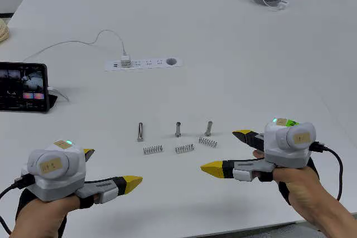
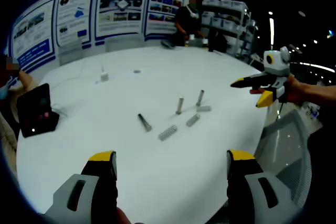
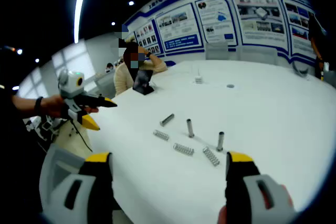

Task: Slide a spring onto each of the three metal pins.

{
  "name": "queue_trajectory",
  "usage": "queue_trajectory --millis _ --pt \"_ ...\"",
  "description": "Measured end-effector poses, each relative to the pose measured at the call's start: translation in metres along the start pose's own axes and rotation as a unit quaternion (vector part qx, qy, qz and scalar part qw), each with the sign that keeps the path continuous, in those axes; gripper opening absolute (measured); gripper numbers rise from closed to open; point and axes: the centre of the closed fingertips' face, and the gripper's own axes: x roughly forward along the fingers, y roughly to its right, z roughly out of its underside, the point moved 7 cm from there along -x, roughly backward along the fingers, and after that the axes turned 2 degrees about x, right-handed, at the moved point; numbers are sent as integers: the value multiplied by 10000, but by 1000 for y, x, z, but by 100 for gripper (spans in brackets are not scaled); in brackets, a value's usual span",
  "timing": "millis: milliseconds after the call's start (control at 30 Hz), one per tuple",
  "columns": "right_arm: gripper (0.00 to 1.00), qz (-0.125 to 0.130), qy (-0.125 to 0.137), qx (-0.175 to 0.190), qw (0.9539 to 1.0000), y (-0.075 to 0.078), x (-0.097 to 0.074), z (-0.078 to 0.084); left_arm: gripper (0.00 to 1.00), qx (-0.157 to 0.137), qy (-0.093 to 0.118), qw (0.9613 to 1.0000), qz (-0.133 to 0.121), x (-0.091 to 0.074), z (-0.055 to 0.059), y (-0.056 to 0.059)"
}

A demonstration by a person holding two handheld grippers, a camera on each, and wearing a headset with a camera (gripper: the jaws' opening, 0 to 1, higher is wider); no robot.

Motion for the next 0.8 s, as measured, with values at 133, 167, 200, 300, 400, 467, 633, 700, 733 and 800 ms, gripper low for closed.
queue_trajectory --millis 133,167,200,300,400,467,633,700,733,800 --pt "91 1 9 36 10000 -1 0 1 88 6 4 10000 6 0 -2 -1" --pt "91 2 29 55 10000 -1 0 1 88 15 2 10000 4 -1 -2 -1" --pt "91 4 36 66 10000 -1 0 0 88 19 11 10000 1 -1 -3 -1" --pt "90 -8 46 57 10000 -2 0 0 88 11 7 10000 12 -2 -4 -1" --pt "89 -19 60 66 10000 -3 0 0 87 21 -13 10000 25 -1 -3 -2" --pt "89 -31 73 80 9999 -4 0 0 87 5 -8 10000 41 0 -4 -3" --pt "90 -37 72 77 9999 -5 0 0 87 17 -21 10000 68 1 -4 -4" --pt "90 -36 83 95 9999 -6 0 0 87 13 -13 10000 74 2 -5 -4" --pt "91 -42 84 99 9999 -6 0 0 88 14 -6 10000 79 2 -6 -4" --pt "91 -49 80 110 9999 -6 0 1 88 15 5 10000 77 3 -7 -4"
